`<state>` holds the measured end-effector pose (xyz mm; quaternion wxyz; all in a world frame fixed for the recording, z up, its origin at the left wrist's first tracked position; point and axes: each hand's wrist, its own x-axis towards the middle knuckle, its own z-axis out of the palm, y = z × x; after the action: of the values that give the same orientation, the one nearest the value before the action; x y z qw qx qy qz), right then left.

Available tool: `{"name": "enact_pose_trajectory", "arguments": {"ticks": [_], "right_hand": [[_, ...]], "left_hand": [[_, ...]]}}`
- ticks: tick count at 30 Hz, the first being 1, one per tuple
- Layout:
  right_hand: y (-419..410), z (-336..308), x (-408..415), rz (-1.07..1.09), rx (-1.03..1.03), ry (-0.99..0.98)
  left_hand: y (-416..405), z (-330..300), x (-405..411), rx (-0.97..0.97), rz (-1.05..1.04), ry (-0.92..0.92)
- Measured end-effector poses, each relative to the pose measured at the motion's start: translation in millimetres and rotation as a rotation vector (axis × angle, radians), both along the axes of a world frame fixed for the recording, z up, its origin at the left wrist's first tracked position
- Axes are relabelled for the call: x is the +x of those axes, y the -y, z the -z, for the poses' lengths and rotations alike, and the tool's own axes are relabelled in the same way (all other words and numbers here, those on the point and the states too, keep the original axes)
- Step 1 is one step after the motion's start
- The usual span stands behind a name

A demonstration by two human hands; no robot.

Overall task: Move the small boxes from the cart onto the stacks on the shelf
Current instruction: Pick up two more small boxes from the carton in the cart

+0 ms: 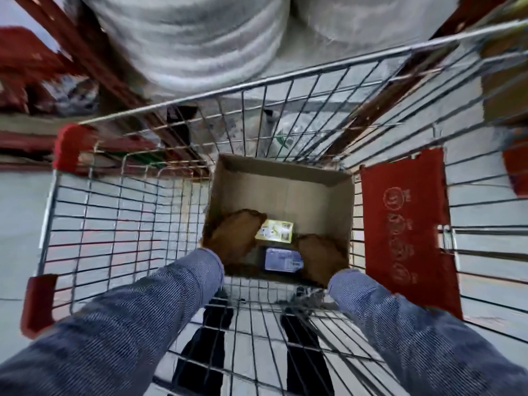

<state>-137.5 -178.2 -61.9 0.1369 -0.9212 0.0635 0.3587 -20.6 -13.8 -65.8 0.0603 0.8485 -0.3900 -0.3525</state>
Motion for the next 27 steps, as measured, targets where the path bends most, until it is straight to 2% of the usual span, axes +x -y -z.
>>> {"name": "enact_pose_trajectory", "arguments": {"ticks": [7, 12, 16, 20, 24, 27], "right_hand": [[5.4, -22.6, 11.4, -0.013, 0.024, -0.022], [13.2, -80.2, 38.2, -0.048, -0.007, 0.04], [21.5, -162.2, 67.5, -0.076, -0.031, 0.147], [26.6, -260.2, 89.5, -0.07, -0.061, 0.337], [32.1, -362.3, 102.1, -0.063, -0.082, 0.607], [32.9, -443.4, 106.7, -0.08, -0.149, 0.707]], "left_hand": [[4.1, -24.1, 15.2, -0.051, -0.075, 0.064], [-0.6, -97.0, 39.4, -0.186, -0.198, 0.217], [-12.7, -193.8, 61.7, -0.326, -0.275, 0.336], [-30.8, -302.0, 76.5, -0.421, -0.354, 0.49], [-47.6, -408.6, 83.9, -0.519, -0.427, 0.638], [-57.5, -480.5, 86.6, -0.559, -0.448, 0.744]]}}
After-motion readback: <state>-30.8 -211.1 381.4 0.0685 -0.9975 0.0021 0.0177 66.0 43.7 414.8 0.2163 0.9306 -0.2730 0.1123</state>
